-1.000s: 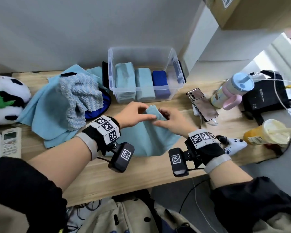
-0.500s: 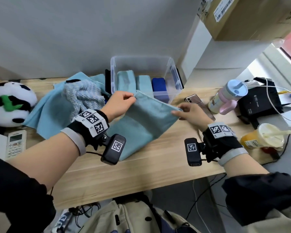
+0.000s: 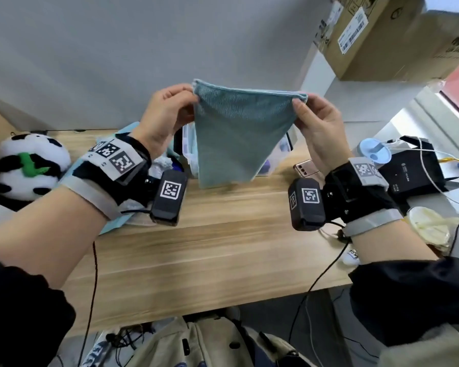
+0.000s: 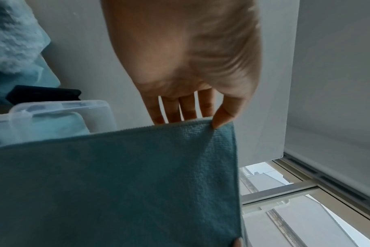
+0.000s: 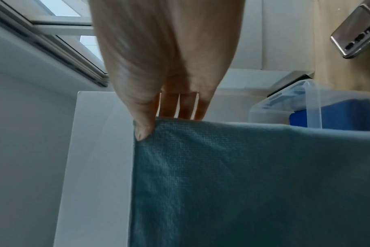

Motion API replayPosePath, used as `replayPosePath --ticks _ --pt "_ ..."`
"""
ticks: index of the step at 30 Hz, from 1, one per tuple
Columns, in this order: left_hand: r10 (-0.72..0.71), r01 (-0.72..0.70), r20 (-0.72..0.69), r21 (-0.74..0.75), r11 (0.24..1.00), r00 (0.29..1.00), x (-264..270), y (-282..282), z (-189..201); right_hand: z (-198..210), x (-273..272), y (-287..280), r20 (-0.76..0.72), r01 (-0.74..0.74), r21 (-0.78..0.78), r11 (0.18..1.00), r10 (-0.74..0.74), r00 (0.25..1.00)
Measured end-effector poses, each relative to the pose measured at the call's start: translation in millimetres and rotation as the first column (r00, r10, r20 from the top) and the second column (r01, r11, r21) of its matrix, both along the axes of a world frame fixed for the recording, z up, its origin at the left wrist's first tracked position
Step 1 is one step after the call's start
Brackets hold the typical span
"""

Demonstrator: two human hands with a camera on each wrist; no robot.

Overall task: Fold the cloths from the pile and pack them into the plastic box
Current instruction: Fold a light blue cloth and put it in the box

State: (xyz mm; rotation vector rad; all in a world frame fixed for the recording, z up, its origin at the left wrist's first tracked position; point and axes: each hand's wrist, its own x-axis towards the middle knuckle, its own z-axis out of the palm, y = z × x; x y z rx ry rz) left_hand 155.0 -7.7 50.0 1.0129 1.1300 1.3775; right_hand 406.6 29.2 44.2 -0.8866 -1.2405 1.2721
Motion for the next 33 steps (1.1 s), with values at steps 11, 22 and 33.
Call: replayPosePath --ticks 11,22,33 --pt "-0.372 0.272 -0.061 -0.575 0.772 0.926 6.1 -79.1 -150.6 -134.9 25.4 -75.3 0.278 -0.274 -0.568 0.776 0.494 0.824" --pt "-0.492 0.329 0.01 -0.756 0.566 0.87 12.7 -142.1 -248.3 -225.5 42.1 -135.0 0.354 -0.218 -0.748 0.627 0.654 0.668" --pt "-0.39 0.131 -0.174 -0.755 0.643 0.904 20.0 -149.1 -262.4 -238.9 34.9 -146.2 0.615 -0.166 -0.594 0.787 0.577 0.537"
